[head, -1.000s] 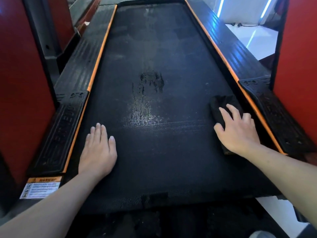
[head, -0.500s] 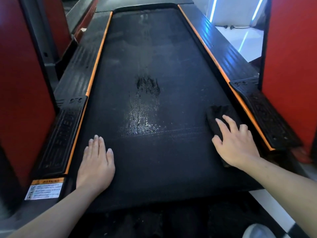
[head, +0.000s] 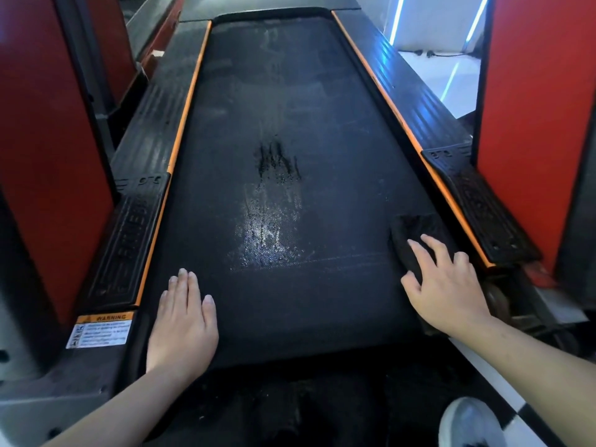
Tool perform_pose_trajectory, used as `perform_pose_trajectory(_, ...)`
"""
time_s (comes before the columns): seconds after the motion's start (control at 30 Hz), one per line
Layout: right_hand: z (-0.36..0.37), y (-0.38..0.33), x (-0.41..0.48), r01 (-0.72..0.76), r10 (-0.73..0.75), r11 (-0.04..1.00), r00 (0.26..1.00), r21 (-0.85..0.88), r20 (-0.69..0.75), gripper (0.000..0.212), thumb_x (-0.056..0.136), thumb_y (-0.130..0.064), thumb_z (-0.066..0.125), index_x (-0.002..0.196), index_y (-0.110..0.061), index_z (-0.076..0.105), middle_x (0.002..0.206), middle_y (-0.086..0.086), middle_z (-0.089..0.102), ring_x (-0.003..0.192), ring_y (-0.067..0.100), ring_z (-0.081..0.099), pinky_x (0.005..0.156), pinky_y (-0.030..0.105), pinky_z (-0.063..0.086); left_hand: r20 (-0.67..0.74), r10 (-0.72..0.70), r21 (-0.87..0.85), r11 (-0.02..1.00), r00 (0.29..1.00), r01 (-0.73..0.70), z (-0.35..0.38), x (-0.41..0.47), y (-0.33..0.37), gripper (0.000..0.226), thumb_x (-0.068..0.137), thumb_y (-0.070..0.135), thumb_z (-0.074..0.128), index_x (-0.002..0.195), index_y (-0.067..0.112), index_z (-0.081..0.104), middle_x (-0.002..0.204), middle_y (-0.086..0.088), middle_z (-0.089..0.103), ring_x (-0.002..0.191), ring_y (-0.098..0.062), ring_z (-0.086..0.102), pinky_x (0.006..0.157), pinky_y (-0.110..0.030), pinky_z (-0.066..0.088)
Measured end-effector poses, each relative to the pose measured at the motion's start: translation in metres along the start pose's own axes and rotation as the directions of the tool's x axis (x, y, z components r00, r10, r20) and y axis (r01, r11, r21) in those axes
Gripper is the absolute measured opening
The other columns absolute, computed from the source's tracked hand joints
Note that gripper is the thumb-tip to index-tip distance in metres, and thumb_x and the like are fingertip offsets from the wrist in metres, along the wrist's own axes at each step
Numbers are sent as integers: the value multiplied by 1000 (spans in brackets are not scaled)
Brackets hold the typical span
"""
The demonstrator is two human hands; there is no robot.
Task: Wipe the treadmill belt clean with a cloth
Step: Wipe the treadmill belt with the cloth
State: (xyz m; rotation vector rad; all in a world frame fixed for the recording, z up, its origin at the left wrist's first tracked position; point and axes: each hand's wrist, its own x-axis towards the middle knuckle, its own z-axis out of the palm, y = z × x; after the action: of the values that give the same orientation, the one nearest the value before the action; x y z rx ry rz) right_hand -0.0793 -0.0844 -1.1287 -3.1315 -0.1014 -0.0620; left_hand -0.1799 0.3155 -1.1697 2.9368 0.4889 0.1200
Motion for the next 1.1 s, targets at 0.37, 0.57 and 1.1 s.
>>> perform_pose_trajectory(0.37, -11, 13, -25, 4, 17, 959, 997, 283, -71, 50, 91, -32, 53, 141, -24, 55, 150, -11, 44, 114, 23, 44, 93, 44, 49, -11, -45, -32, 999, 999, 44, -16, -29, 3, 59, 102, 34, 30, 151, 1, 30, 153, -18, 36, 141, -32, 31, 115, -48, 29)
perform_pose_trajectory(0.57, -19, 8, 27, 41, 40, 947, 968, 317, -246, 46, 92, -26, 54, 136, -13, 60, 144, 4, 52, 112, 38, 48, 103, 49, 42, -84, 32, -113, 993, 996, -41, -29, 20, 19, 58, 103, 33, 35, 151, 2, 28, 147, -18, 35, 140, -31, 25, 116, -48, 26)
perform_pose_trajectory(1.1, -1, 6, 74, -45, 42, 998, 996, 50, 77, 61, 100, -47, 22, 158, -32, 15, 167, -10, 7, 132, 34, 31, 112, 44, 26, 29, 84, 35, 996, 996, -85, 3, 53, 11, 73, 97, 44, 2, 155, 0, 9, 165, -14, 3, 152, -24, -1, 124, -40, 5)
